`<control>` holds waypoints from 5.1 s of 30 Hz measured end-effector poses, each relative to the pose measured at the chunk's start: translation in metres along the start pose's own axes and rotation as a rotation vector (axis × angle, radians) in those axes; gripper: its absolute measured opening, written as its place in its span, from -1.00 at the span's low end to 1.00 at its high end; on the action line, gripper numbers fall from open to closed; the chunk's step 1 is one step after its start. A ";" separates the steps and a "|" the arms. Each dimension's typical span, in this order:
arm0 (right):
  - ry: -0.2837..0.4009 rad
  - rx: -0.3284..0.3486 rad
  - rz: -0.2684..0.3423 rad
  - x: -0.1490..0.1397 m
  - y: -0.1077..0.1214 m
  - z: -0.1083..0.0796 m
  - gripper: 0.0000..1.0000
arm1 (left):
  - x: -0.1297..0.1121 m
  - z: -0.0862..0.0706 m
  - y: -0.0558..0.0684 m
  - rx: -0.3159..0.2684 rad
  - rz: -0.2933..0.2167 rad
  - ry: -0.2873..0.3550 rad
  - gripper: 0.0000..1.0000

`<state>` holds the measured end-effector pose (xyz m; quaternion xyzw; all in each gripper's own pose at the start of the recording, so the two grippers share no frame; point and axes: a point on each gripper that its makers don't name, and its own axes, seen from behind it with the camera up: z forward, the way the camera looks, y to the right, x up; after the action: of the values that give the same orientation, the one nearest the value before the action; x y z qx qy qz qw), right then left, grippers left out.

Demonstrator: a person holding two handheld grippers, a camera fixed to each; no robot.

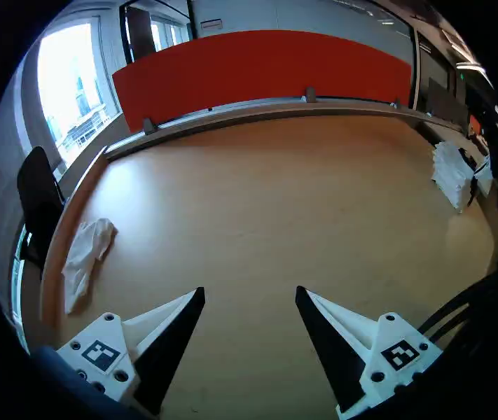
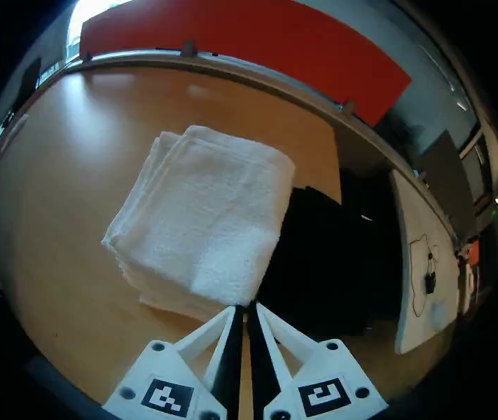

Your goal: Fold towel

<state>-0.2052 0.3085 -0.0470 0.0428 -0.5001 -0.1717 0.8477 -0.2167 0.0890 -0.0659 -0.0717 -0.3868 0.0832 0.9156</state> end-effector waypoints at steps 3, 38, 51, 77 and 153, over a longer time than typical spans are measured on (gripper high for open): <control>0.005 -0.007 0.005 0.000 0.002 -0.001 -0.76 | 0.001 0.001 0.000 -0.001 0.001 0.001 0.92; 0.098 -0.033 0.172 0.020 -0.025 -0.022 1.00 | 0.004 -0.001 -0.012 -0.001 -0.028 0.028 0.92; 0.146 -0.063 0.315 0.031 -0.032 -0.028 1.00 | 0.011 -0.003 -0.016 0.007 -0.035 0.046 0.92; 0.574 -0.171 0.394 0.112 -0.047 -0.097 1.00 | 0.052 -0.014 -0.031 0.047 -0.075 0.172 0.92; 0.977 -0.033 0.316 0.295 -0.246 -0.246 1.00 | 0.143 -0.061 -0.086 0.133 -0.106 0.711 0.92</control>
<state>0.0763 -0.0449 0.0165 0.0287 -0.0435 -0.0094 0.9986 -0.0663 0.0308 0.0085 -0.0161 -0.0413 0.0303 0.9986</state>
